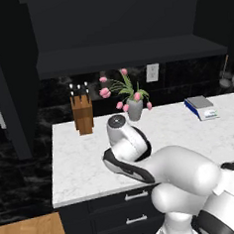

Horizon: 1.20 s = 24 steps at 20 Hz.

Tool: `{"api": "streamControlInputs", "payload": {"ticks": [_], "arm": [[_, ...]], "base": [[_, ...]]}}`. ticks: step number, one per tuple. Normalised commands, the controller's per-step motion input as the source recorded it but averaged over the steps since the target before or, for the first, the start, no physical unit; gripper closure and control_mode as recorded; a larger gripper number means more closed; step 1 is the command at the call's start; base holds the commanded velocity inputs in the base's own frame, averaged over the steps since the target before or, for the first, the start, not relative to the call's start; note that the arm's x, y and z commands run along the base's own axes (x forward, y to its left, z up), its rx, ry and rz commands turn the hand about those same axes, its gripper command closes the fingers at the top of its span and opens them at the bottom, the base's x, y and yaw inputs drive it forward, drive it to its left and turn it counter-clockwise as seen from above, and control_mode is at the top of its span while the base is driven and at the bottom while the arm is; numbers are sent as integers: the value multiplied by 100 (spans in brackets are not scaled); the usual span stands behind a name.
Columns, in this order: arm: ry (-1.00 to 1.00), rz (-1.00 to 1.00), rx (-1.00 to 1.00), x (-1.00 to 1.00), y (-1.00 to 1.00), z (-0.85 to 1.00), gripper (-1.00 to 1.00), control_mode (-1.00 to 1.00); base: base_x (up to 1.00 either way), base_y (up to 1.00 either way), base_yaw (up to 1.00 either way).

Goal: Pick up the bowls on the counter and stack them on top of one another in the open cabinet. Place the smaller bowl on top of the larger bowl.

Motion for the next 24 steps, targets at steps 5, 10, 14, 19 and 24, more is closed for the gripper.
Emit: {"api": "streamControlInputs", "payload": {"ticks": [5, 10, 14, 19, 24], "arm": [[0, 0, -1, 21, 0, -63, -100, -100], [0, 0, 0, 18, 0, -35, 100, -100], [0, 0, -1, 10, -1, -6, 100, -100], [7, 8, 0, 2, -8, 32, 100, -100], [0, 3, -1, -44, 0, 99, 100, -100]], "base": [[0, 0, 0], [0, 0, 0], [0, 0, 0], [0, 0, 0], [0, 0, 0]]}}
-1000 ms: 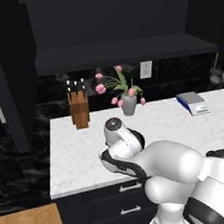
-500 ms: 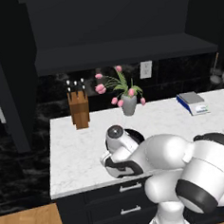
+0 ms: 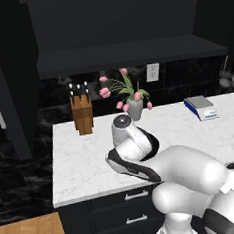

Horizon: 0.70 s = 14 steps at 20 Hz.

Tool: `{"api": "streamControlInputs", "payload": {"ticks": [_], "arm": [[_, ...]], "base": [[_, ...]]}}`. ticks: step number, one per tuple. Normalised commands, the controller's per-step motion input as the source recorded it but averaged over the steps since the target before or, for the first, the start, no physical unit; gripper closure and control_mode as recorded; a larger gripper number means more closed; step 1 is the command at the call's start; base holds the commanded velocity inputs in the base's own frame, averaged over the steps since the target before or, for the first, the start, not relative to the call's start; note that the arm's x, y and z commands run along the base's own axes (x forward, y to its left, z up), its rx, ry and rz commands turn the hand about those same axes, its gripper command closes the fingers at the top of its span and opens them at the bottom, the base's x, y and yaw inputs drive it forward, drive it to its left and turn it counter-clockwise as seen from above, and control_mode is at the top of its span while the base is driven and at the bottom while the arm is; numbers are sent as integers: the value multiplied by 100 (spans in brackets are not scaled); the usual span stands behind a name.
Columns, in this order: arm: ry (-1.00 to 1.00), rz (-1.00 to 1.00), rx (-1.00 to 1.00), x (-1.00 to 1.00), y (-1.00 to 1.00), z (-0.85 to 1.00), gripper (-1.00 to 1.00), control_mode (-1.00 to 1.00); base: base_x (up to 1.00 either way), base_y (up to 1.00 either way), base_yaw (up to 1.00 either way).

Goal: Pick up the bowls on the counter and stack them on top of one another in the open cabinet. Place the smaller bowl on top of the larger bowl.

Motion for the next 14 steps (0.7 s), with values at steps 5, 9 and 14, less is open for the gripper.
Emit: {"api": "streamControlInputs", "payload": {"ticks": [5, 9, 14], "arm": [[-8, 5, -12, -86, 1, 100, 100, -100], [-15, 10, -24, -71, 1, 100, 100, -100], [-18, 17, -15, -48, -1, 100, 100, -100]], "base": [[0, 0, 0], [0, 0, 0], [0, 0, 0]]}}
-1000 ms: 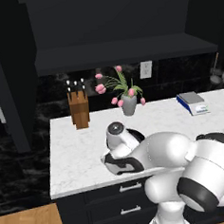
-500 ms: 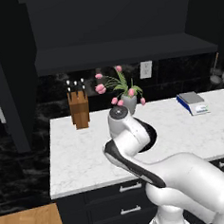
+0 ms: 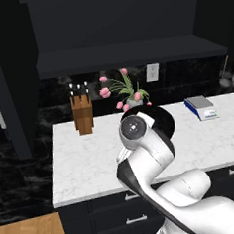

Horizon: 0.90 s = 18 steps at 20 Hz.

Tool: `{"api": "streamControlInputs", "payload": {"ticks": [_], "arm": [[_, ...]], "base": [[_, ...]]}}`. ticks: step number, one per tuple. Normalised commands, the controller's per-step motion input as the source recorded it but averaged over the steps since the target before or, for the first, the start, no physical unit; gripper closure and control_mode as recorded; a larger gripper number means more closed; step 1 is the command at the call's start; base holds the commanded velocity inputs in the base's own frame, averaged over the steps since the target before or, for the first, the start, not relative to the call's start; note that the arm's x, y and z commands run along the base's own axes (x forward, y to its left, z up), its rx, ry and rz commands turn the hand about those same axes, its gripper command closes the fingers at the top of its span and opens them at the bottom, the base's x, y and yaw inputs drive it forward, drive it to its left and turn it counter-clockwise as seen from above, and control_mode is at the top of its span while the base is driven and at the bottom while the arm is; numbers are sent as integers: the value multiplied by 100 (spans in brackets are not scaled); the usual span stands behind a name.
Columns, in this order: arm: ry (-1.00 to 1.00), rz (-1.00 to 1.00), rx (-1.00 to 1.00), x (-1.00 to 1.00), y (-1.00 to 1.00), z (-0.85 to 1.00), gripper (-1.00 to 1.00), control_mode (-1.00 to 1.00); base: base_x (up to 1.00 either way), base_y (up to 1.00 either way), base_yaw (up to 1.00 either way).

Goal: Pick up the bowls on the counter and stack them on top of one another in the open cabinet. Place the smaller bowl on top of the larger bowl.

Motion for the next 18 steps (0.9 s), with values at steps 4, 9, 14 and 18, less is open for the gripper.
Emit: {"api": "streamControlInputs", "payload": {"ticks": [4, 9, 14, 18], "arm": [[-12, 19, -7, -30, -10, 100, 100, -100], [-7, 13, -7, -23, -10, 100, 100, -100], [-1, 7, -3, 0, -2, 100, 100, -100], [0, 6, 0, 0, 0, 100, 100, -100]], "base": [[0, 0, 0], [0, 0, 0], [0, 0, 0], [0, 0, 0]]}}
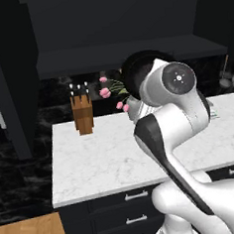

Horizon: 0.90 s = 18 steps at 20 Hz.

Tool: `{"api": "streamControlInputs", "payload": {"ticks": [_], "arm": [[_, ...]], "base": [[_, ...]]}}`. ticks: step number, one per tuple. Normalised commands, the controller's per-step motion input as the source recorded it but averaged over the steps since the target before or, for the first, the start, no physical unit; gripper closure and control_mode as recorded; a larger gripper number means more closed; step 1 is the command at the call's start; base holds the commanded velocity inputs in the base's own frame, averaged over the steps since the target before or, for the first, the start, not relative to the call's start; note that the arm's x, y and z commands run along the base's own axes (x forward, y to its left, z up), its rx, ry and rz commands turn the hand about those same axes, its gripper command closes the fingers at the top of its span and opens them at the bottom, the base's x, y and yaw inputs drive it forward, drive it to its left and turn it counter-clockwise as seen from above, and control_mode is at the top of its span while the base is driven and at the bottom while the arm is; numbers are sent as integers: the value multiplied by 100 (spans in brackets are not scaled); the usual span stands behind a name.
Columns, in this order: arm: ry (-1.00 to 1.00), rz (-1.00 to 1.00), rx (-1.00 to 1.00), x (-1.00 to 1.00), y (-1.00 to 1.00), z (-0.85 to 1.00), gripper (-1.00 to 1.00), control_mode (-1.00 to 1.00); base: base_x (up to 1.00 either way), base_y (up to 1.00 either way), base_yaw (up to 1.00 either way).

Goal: Pick up the bowls on the counter and stack them on top of one another in the open cabinet. Place the smaller bowl on top of the larger bowl.

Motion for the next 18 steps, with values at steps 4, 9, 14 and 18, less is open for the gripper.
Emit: {"api": "streamControlInputs", "payload": {"ticks": [4, 9, 14, 18], "arm": [[3, 10, 0, 29, 0, 83, 100, -100], [2, 11, 4, 92, -2, 32, 100, -100], [4, 3, 1, 100, -13, -5, 100, -100], [0, 0, 0, 100, -20, -2, 100, -100]], "base": [[0, 0, 0], [0, 0, 0], [0, 0, 0], [0, 0, 0]]}}
